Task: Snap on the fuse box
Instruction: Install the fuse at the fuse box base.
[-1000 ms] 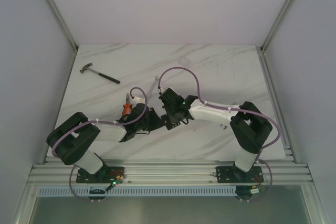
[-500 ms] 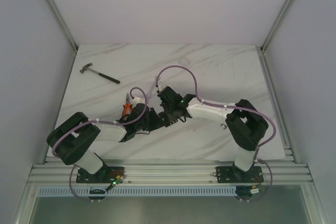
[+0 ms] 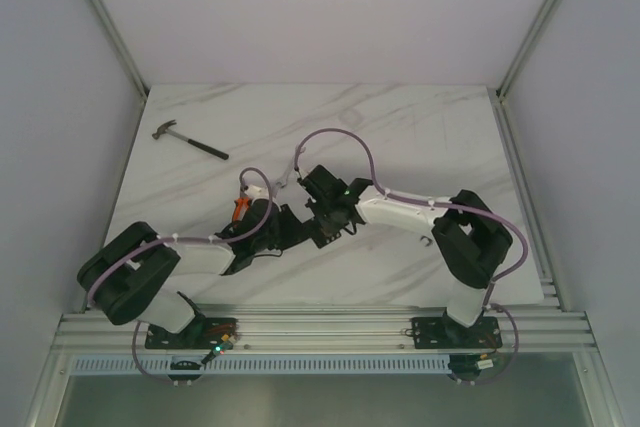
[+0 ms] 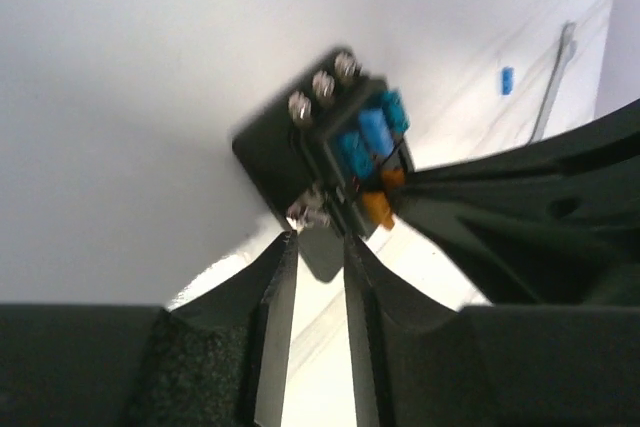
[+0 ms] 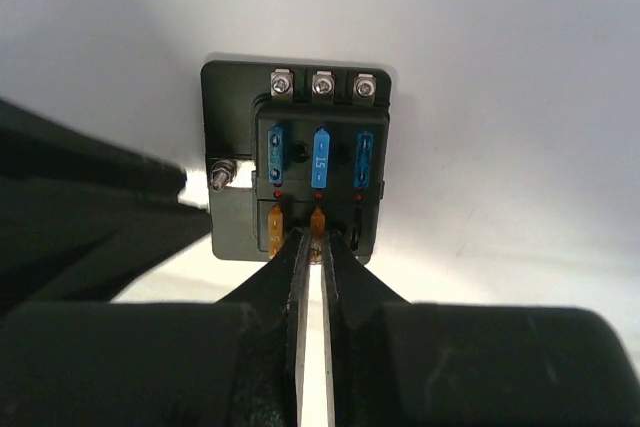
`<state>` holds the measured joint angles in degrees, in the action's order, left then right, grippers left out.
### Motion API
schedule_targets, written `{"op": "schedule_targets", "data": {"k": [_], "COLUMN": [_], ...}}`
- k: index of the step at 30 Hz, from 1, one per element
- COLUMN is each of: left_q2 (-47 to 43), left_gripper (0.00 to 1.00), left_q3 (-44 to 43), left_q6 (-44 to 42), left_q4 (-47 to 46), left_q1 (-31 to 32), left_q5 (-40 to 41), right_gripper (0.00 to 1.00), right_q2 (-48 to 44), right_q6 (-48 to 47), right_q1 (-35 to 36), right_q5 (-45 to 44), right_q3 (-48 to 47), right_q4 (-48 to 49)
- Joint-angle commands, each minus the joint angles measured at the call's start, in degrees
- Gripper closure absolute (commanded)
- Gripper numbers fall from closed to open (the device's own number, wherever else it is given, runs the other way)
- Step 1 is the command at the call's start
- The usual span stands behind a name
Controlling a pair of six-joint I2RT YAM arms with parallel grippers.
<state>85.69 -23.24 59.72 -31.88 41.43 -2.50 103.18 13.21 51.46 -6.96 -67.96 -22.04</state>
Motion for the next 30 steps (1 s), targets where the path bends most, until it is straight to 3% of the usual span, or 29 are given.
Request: {"op": "schedule_targets", "data": {"k": [1, 5, 12, 24, 30], "left_q2": [-3.6, -4.1, -3.1, 1.4, 2.3], "left_gripper": [0.64, 0.59, 0.59, 0.59, 0.64], "left_q3": [0.4, 0.0, -0.3, -2.8, -3.8], "left_q6": [0.0, -0.1, 0.2, 0.1, -0.3], "left_q4": [1.2, 1.3, 0.6, 0.6, 1.9], "left_q1": [-0.2, -0.2, -0.1, 1.3, 1.6], "left_q5": [2.8, 2.5, -0.4, -1.9, -1.8], "right_gripper": [0.98, 0.81, 0.73, 0.78, 0.82], "right_q2": [-2.3, -4.1, -5.5, -3.2, -1.8], "right_q6": [-1.3, -0.8, 0.4, 1.6, 1.6], "right_q1": [0.4, 0.5, 0.4, -0.4, -0.5], "right_q5": [3.9, 3.8, 3.3, 1.6, 1.6], "right_q3": [1.3, -0.1, -2.1, -1.9, -2.0], "right_q4": [-10.3, -9.5, -7.2, -6.8, -6.7]}}
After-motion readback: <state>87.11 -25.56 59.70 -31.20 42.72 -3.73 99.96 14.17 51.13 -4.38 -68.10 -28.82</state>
